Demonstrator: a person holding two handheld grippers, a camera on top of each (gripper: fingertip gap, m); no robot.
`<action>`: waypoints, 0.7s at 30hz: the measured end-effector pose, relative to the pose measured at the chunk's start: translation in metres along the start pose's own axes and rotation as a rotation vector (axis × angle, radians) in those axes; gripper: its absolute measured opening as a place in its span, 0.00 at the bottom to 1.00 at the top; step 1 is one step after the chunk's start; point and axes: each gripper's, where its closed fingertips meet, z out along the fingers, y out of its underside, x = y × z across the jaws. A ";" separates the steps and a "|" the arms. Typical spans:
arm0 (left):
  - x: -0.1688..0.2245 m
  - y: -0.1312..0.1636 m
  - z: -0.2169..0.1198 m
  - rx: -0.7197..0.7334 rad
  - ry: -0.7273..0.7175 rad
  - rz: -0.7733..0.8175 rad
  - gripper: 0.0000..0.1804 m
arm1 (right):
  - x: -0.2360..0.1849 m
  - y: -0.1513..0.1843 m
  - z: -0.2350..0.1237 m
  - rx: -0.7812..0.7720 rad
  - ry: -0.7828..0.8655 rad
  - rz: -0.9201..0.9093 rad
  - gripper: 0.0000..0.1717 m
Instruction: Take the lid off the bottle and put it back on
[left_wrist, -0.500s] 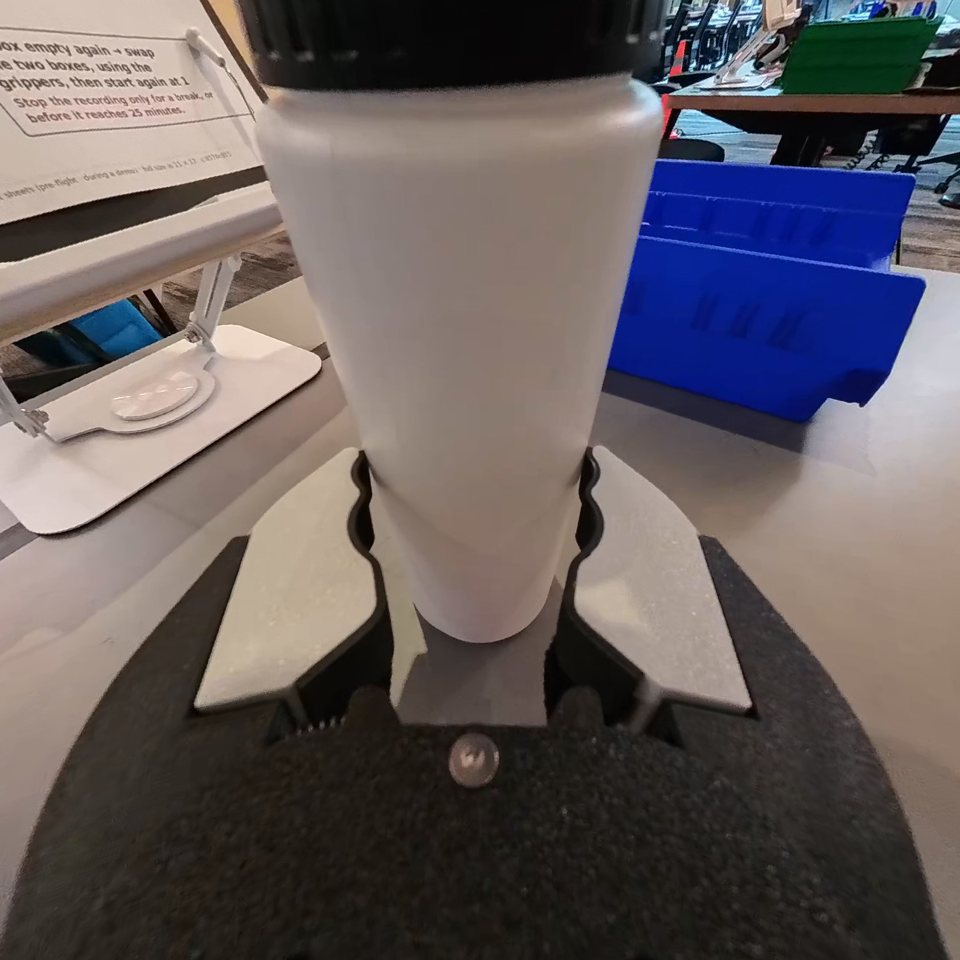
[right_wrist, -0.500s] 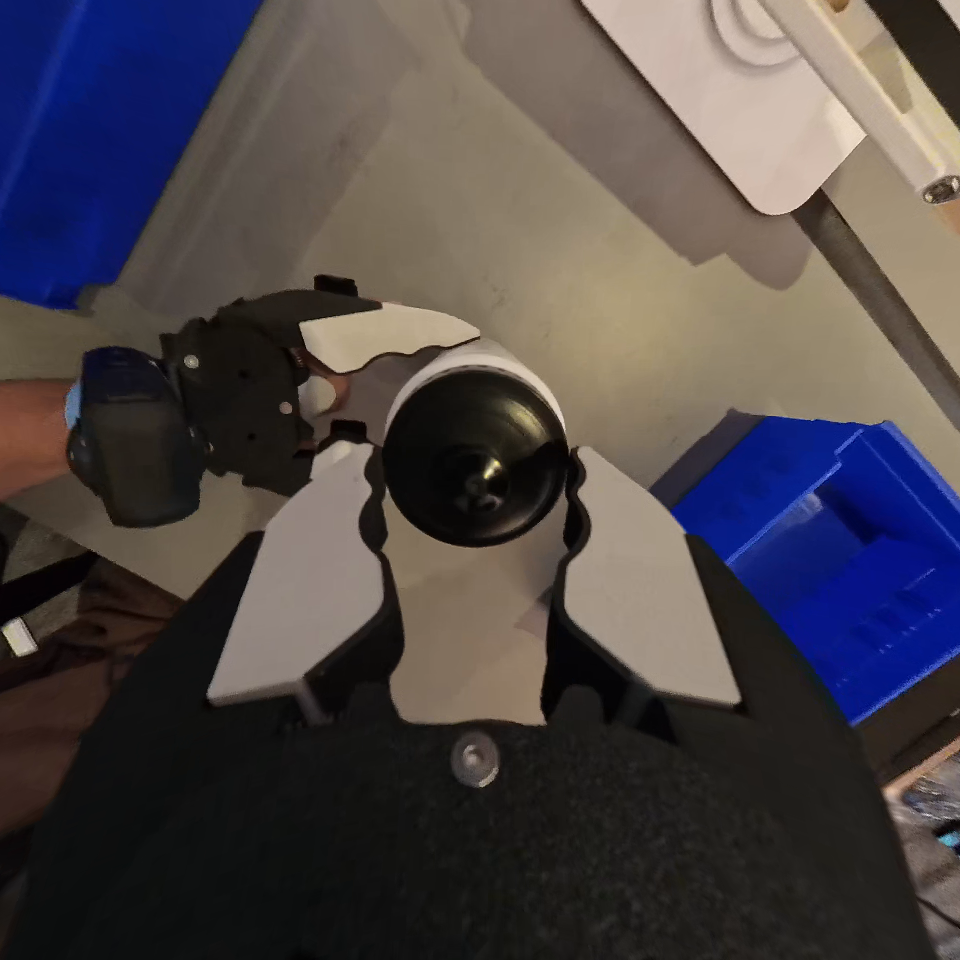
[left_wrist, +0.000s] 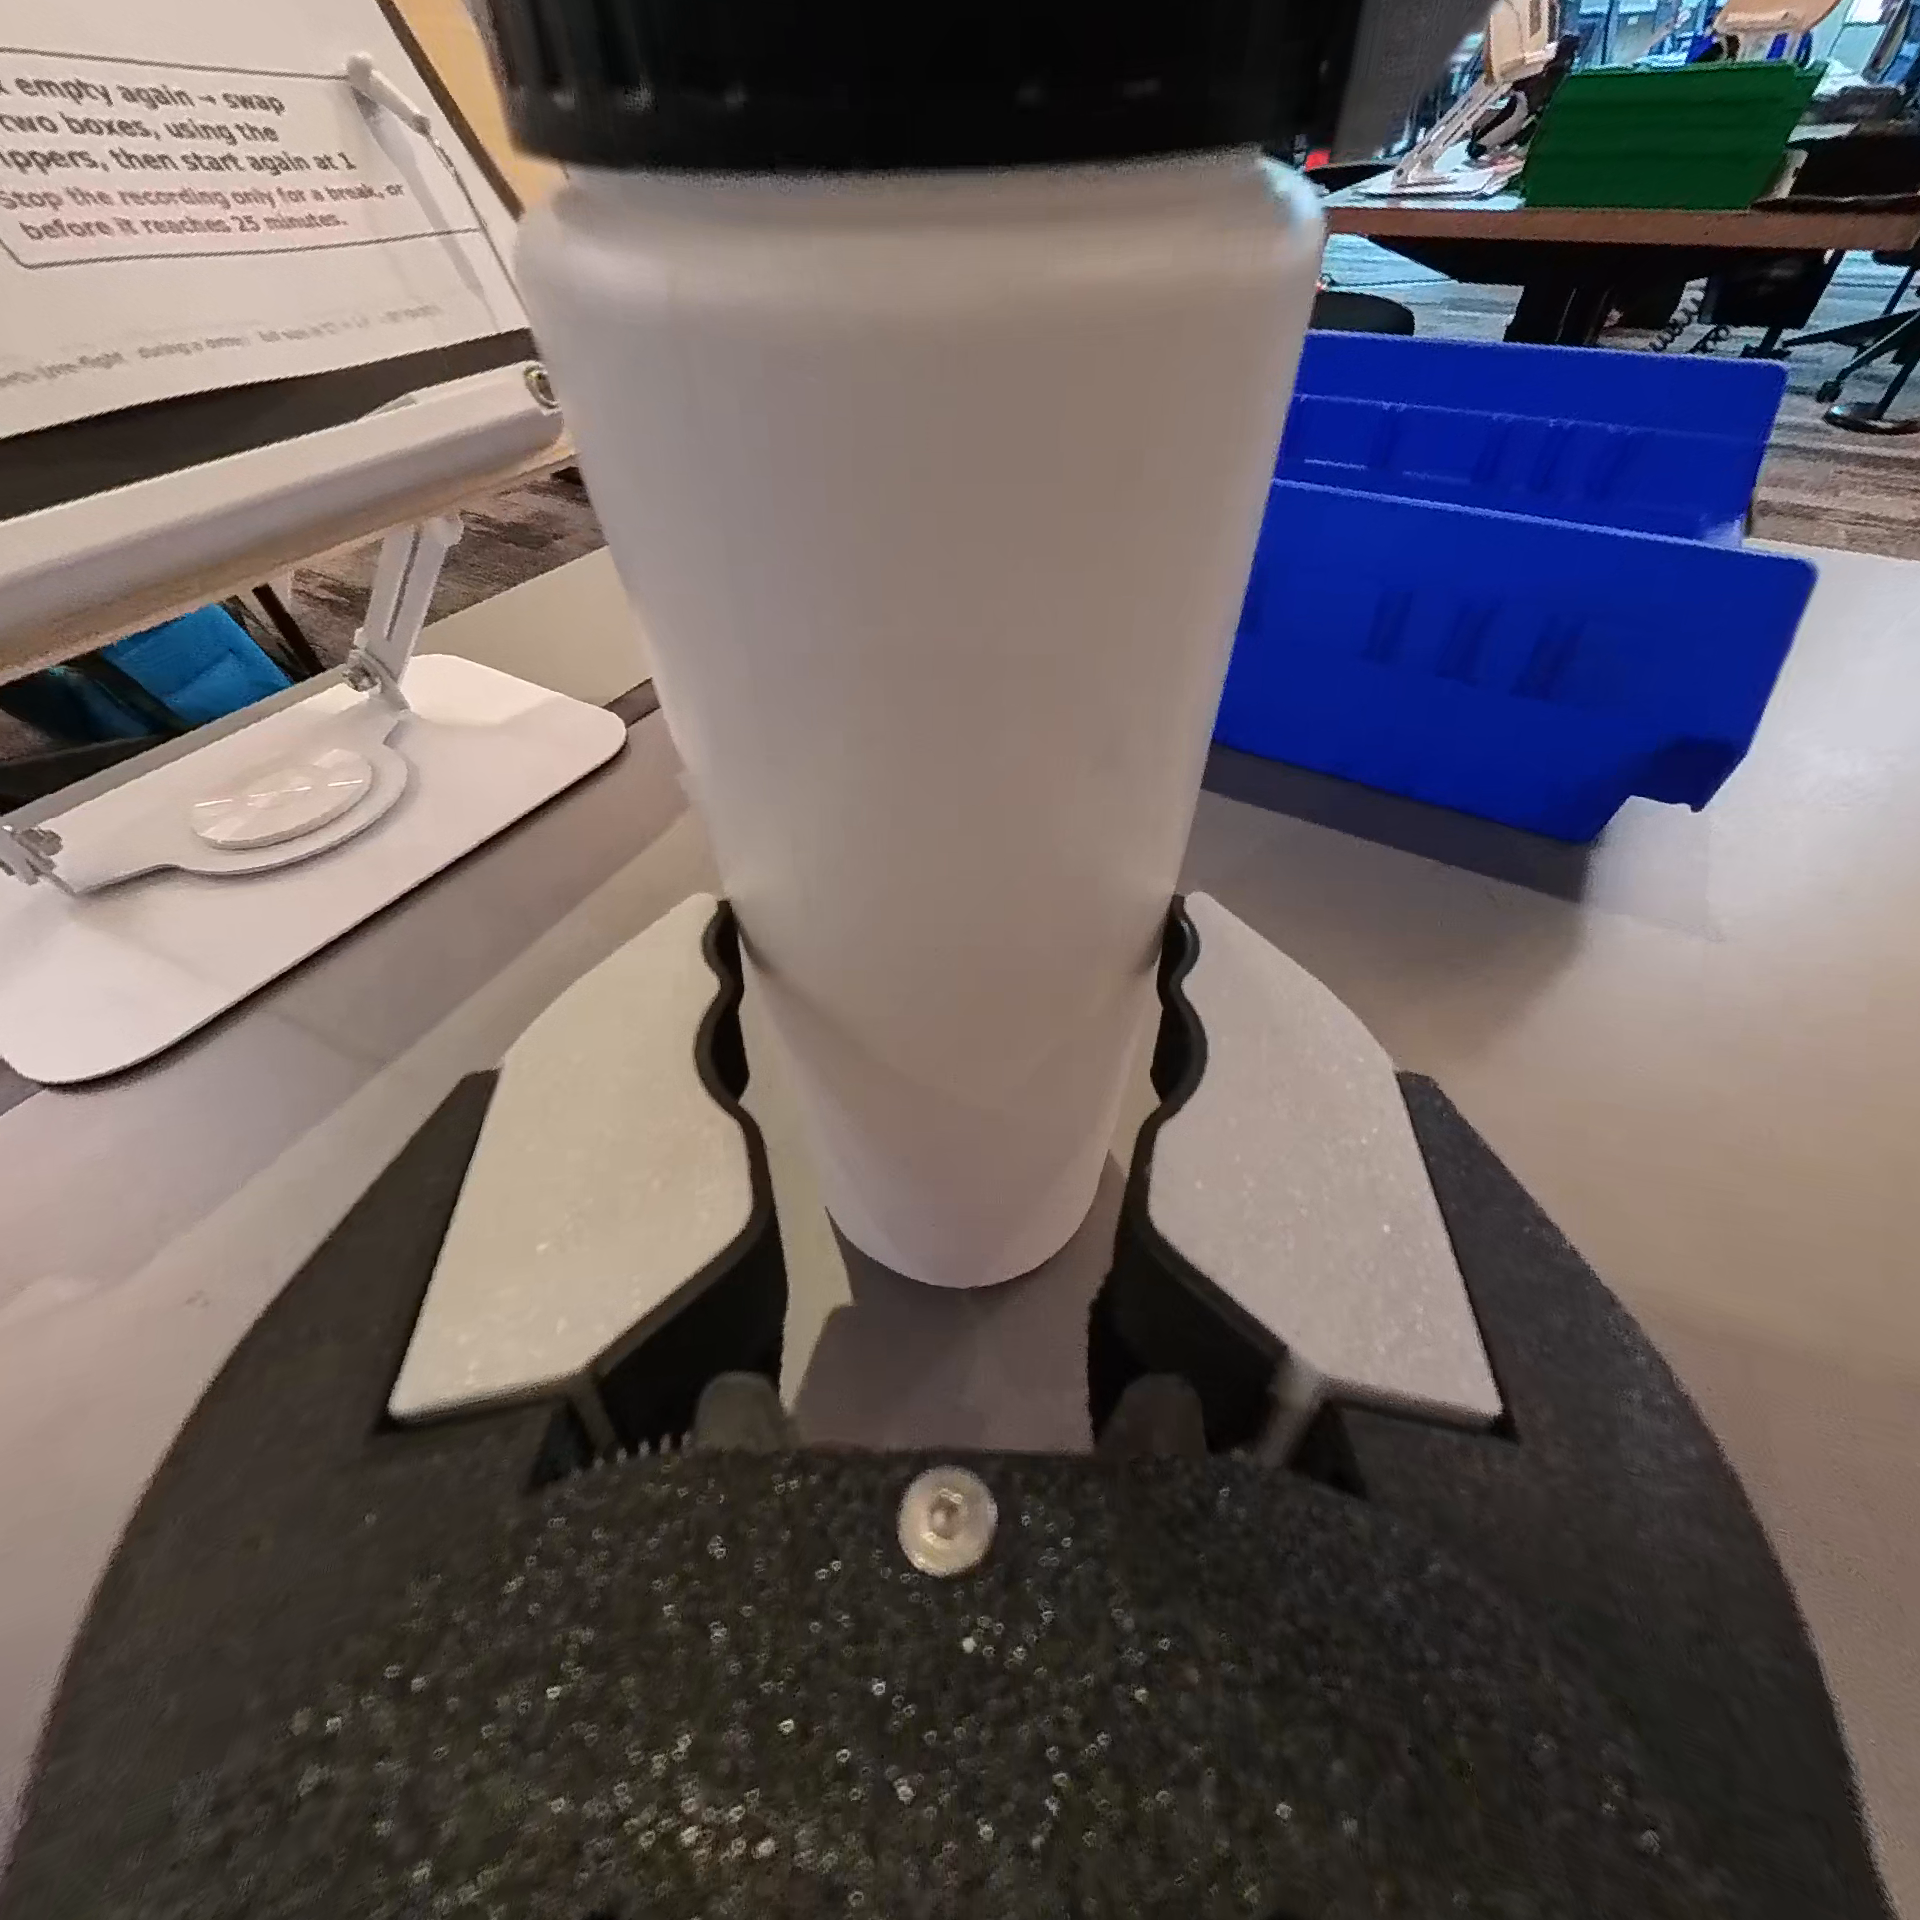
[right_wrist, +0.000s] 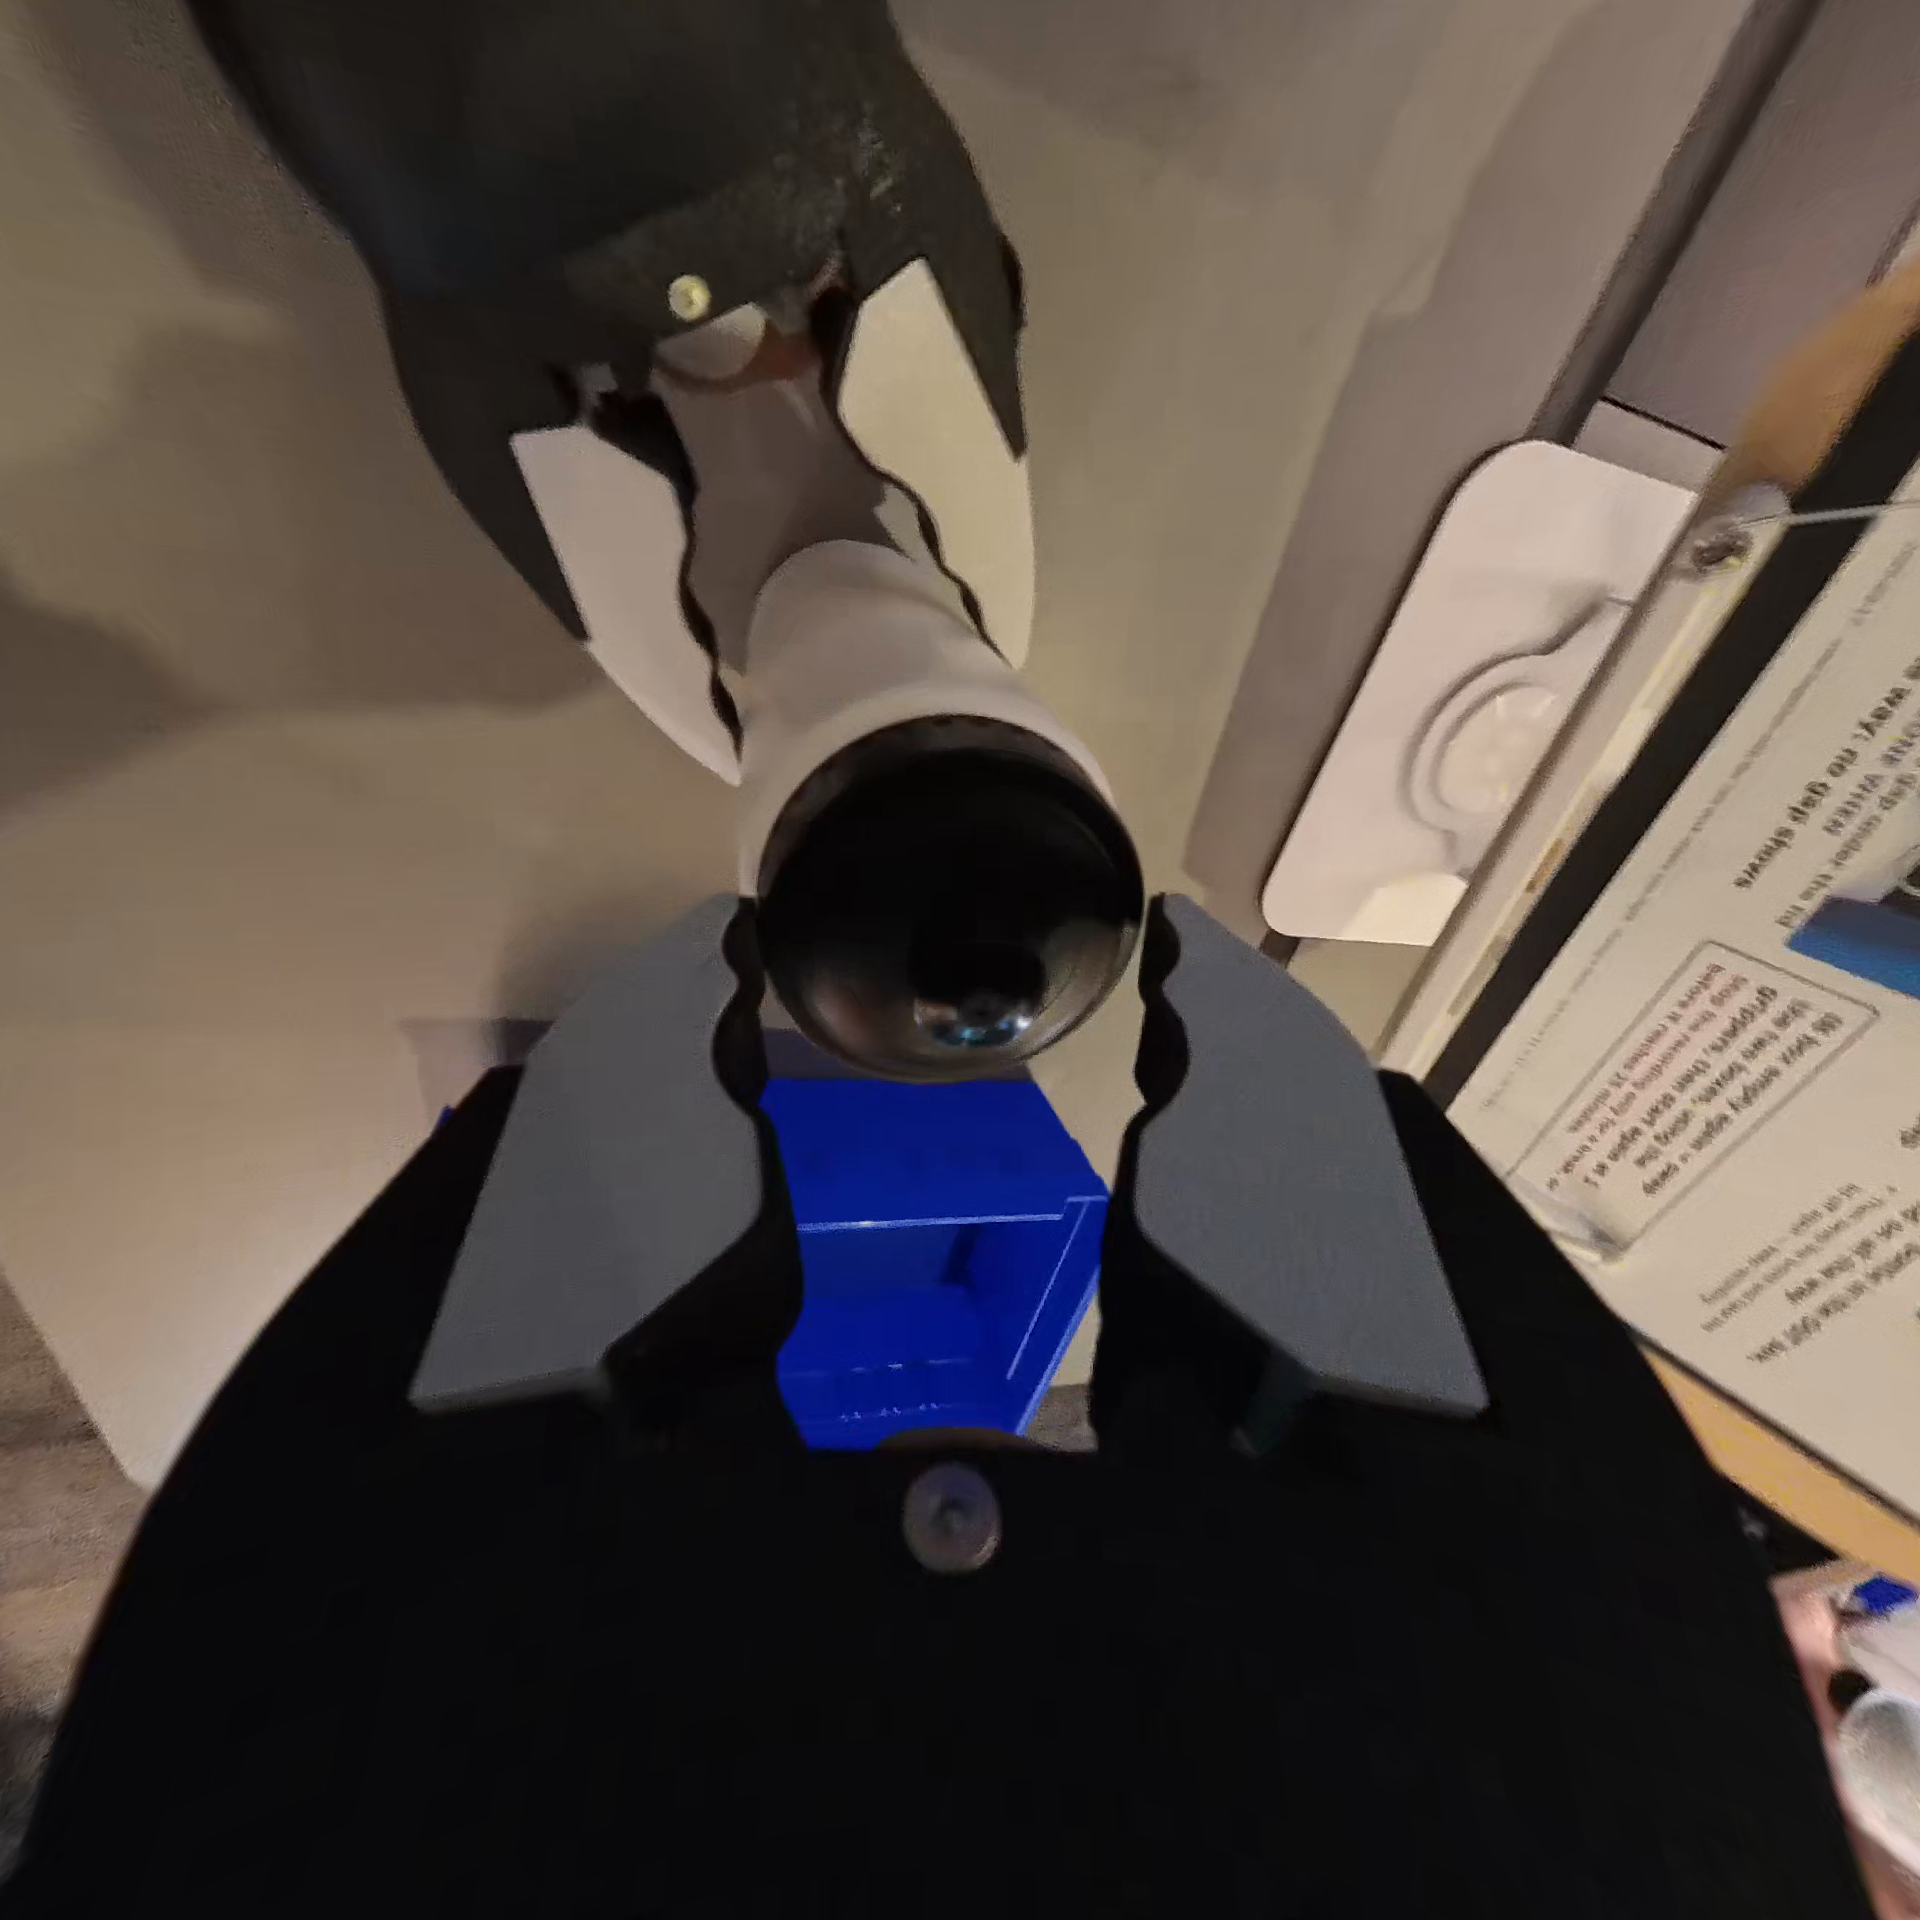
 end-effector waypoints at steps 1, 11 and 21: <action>0.000 0.000 0.000 0.000 0.001 -0.004 0.42 | 0.004 -0.003 0.000 0.014 0.040 0.052 0.45; 0.001 0.000 -0.001 -0.008 -0.014 0.007 0.42 | -0.009 -0.006 -0.018 0.179 -0.025 0.970 0.68; 0.002 0.000 -0.002 -0.022 -0.040 0.016 0.42 | 0.001 -0.001 -0.001 0.157 0.043 1.120 0.42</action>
